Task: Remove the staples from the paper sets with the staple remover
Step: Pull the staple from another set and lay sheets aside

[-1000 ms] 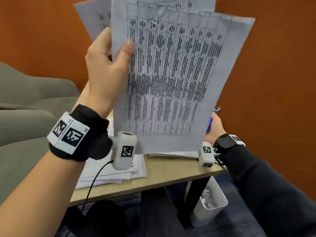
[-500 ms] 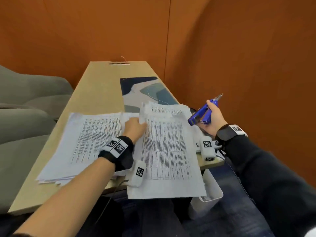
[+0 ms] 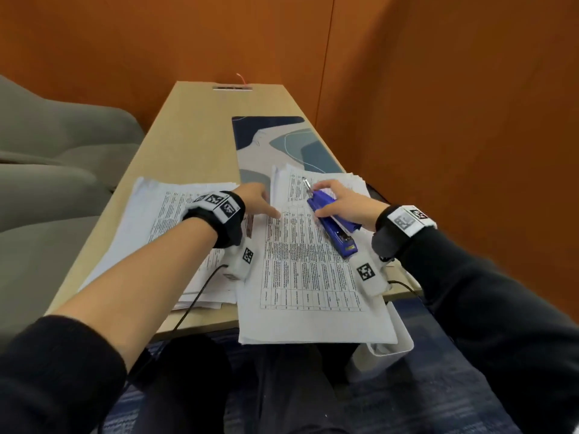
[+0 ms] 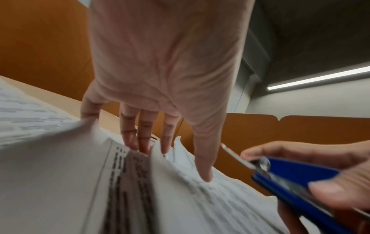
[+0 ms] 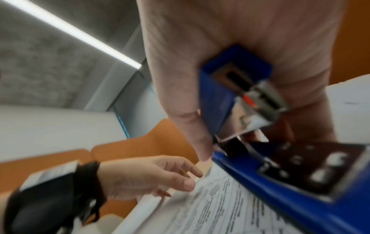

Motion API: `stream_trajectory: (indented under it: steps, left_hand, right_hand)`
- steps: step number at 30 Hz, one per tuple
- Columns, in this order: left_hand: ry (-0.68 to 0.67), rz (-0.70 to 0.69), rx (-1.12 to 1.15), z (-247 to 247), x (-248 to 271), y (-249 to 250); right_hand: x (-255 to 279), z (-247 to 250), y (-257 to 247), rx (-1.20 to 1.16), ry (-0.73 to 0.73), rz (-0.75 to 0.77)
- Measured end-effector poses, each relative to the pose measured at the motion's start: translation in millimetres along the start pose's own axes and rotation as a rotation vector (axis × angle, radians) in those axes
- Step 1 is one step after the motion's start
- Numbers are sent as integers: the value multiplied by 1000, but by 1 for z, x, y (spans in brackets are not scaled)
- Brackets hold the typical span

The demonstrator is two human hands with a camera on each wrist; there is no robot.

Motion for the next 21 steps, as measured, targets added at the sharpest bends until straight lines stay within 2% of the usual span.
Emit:
stream_trajectory:
  steps: [2, 6, 11, 16, 21]
  left_hand:
    - [-11, 6, -10, -3, -2, -3]
    - [-6, -19, 21, -4, -5, -9]
    - [-12, -97, 316, -9, -7, -8]
    - [-125, -17, 653, -31, -13, -17]
    - [-213, 19, 734, -40, -16, -22]
  right_hand:
    - [-3, -13, -1, 260, -88, 4]
    - [-6, -21, 0, 455, -197, -10]
    - [-6, -21, -2, 567, -294, -10]
    - [-3, -26, 2, 686, -321, 44]
    - [-9, -34, -1, 767, -310, 56]
Point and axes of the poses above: each hand's wrist, its own x-axis away from the middle knuckle, its own z-axis out of the back of the hand, y = z × x, the point moved 4 cm from there along -x, towards the middle knuckle, and after that the axes turned 13 degrees about -x, right-handed, at the moved point
